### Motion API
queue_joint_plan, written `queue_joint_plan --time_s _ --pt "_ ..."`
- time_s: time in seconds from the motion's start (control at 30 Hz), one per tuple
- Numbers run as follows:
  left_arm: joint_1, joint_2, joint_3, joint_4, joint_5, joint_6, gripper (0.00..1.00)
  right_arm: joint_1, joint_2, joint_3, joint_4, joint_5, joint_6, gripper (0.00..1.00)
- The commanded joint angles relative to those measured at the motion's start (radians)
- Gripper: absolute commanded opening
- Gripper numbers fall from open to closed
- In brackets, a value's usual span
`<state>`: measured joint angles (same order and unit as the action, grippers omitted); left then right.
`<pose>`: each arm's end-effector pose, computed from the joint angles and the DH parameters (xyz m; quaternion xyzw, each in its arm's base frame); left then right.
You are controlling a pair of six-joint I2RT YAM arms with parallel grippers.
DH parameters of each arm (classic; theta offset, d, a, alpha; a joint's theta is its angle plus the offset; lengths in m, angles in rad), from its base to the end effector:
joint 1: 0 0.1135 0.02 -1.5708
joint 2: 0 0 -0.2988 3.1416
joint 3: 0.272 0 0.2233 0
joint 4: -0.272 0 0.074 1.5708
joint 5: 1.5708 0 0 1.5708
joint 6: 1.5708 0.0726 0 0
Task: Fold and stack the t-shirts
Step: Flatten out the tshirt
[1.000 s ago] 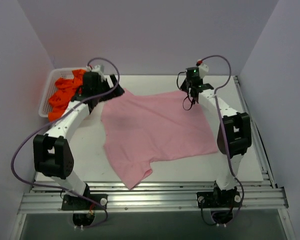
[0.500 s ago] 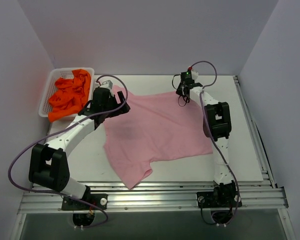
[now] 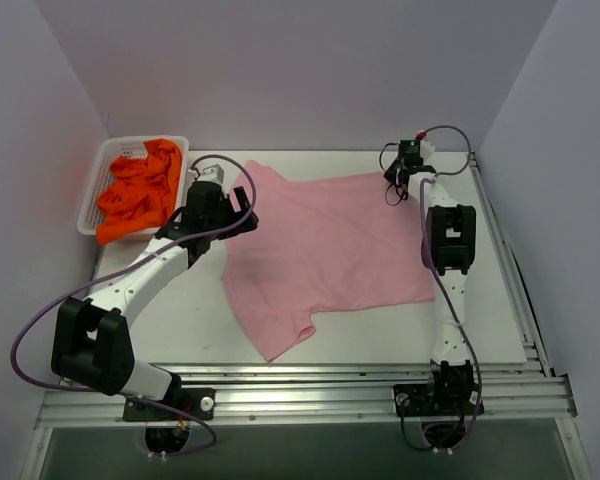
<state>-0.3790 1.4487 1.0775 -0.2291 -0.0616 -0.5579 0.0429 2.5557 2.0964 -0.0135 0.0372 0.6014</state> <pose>0.3051 -0.1167 0.3052 -0.0933 0.8793 -0.1862 0.4283 0.6184 0.0238 0.1704 0.2444 0.8172 0.1501 0.4999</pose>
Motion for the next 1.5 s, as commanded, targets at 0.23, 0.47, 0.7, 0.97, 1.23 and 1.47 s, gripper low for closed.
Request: queue_joint_plan --time_s 0.23,0.47,0.7,0.97,1.23,1.47 --pt "-0.009 -0.027 0.002 0.033 -0.084 0.021 0.93 -0.008 0.098 0.102 -0.069 -0.026 0.012 0.00" --pt "-0.012 0.012 0.042 0.004 -0.182 0.049 0.95 -0.020 0.083 0.087 -0.109 0.082 0.064 0.00" --pt "-0.020 -0.010 0.018 0.088 -0.222 0.095 0.94 -0.038 0.060 0.036 -0.137 0.138 0.130 0.00" --pt "-0.024 0.067 0.105 0.005 -0.236 0.098 0.94 -0.038 0.020 -0.038 -0.128 0.185 0.192 0.00" --pt "-0.024 -0.072 0.058 0.050 -0.270 0.107 0.94 -0.002 -0.427 -0.488 0.320 0.237 0.071 0.90" --pt "-0.038 -0.247 0.037 -0.023 -0.359 0.096 0.98 0.182 -0.773 -0.553 0.034 0.568 -0.025 1.00"
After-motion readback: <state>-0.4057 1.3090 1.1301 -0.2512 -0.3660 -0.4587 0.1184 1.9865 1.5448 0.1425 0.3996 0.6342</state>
